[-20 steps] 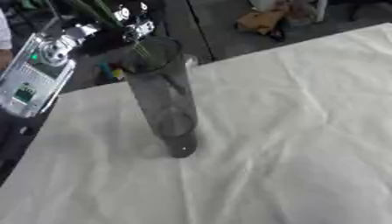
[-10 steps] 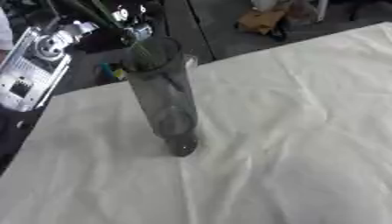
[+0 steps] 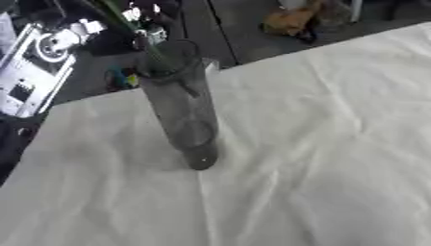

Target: Arrange flowers into the vase.

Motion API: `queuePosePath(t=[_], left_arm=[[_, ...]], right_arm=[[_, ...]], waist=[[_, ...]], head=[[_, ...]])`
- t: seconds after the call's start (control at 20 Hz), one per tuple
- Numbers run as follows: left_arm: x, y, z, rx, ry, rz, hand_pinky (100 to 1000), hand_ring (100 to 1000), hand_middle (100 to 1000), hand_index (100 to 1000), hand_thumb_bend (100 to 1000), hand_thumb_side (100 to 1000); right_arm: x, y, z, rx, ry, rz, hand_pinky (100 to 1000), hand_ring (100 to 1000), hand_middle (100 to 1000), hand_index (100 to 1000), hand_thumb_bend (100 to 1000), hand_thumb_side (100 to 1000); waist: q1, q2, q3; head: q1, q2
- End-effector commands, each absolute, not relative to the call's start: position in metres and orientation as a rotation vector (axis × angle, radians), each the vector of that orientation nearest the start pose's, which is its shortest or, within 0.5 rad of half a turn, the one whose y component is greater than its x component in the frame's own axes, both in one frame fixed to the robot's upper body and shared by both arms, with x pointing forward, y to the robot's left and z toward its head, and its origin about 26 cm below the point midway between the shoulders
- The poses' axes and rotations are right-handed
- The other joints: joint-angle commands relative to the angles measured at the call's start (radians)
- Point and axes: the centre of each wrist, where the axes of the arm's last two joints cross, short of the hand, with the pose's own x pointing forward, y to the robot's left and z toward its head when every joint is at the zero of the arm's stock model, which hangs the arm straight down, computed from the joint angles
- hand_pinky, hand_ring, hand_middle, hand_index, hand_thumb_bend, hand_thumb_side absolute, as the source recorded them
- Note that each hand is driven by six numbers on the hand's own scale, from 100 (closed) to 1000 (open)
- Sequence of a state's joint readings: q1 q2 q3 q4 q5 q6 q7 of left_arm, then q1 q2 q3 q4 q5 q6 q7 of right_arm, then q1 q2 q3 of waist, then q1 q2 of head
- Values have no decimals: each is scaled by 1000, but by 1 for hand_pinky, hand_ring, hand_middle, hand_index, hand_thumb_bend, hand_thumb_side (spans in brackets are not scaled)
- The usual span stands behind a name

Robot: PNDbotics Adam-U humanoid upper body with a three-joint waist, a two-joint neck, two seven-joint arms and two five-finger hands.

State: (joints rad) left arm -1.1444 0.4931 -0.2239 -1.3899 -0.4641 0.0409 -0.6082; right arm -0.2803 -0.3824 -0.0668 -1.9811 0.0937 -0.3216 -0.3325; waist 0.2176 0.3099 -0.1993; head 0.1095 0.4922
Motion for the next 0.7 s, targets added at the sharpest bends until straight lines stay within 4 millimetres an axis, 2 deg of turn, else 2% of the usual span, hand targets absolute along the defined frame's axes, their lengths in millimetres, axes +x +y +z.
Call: queuePosePath(t=[0.05,0.3,0.7], left_arm=[[406,202,393,683,-1906,-1527,915,895,957,1000,199,1000],[406,201,394,649,-1906,-1554,921,896,965,1000,365,1000],[408,202,393,622,-1880,-1546,928,901,965,1000,377,1000]], right_arm=[[296,-288,209,599,3541,-128,512,665,544,806,100,750],[296,-287,208,596,3546,-134,511,665,543,806,100,746],[296,-286,207,587,3557,-140,511,665,542,806,100,741]], waist=[[8,-39,1],[8,-40,1],[8,-42,4]], head=[[4,8],[10,10],[11,12]])
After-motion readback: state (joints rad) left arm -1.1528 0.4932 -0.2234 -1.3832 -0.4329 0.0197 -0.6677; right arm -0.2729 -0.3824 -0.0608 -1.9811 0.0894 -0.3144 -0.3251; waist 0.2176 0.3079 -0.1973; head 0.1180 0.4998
